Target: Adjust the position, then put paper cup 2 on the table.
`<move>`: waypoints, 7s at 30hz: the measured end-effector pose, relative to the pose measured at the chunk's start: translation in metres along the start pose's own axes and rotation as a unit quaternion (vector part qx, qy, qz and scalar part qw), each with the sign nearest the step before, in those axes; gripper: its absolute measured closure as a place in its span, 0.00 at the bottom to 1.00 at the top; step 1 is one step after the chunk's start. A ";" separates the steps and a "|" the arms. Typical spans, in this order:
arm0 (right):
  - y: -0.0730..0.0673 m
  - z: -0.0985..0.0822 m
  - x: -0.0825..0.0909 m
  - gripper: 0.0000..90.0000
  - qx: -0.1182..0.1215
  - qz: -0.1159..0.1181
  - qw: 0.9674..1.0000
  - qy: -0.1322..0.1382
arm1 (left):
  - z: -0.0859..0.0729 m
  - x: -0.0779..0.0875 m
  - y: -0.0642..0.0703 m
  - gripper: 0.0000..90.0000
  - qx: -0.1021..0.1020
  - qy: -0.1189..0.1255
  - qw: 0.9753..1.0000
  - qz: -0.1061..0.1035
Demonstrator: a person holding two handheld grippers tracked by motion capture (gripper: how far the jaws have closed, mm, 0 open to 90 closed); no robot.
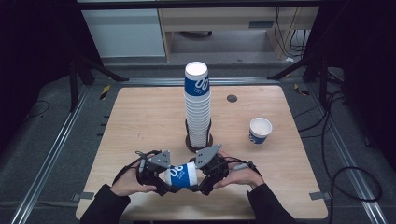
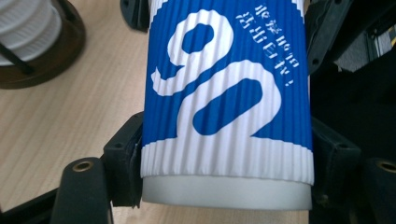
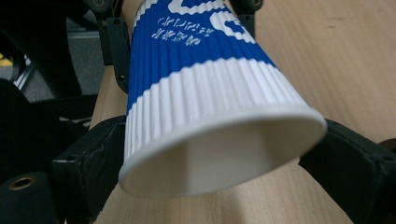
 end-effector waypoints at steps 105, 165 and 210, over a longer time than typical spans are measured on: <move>0.020 0.030 0.035 0.09 -0.088 -0.019 0.988 0.123 | 0.014 0.017 -0.018 0.31 0.029 0.112 0.991 0.072; 0.047 0.026 0.082 0.22 -0.114 -0.115 0.970 0.182 | -0.009 0.024 -0.047 0.23 0.103 0.111 0.976 0.159; 0.093 -0.059 0.137 0.22 -0.224 -0.321 0.918 0.062 | -0.048 0.057 -0.085 0.23 0.192 0.112 0.941 0.255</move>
Point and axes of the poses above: each handheld gripper's, and its own axes: x roughly backward along the jaws, z roughly out of its top, y roughly to its right, the point moved 9 cm from there along -x, roughly forward along the jaws, and after that the axes turned 7 degrees about -x, right-handed, at the moved point
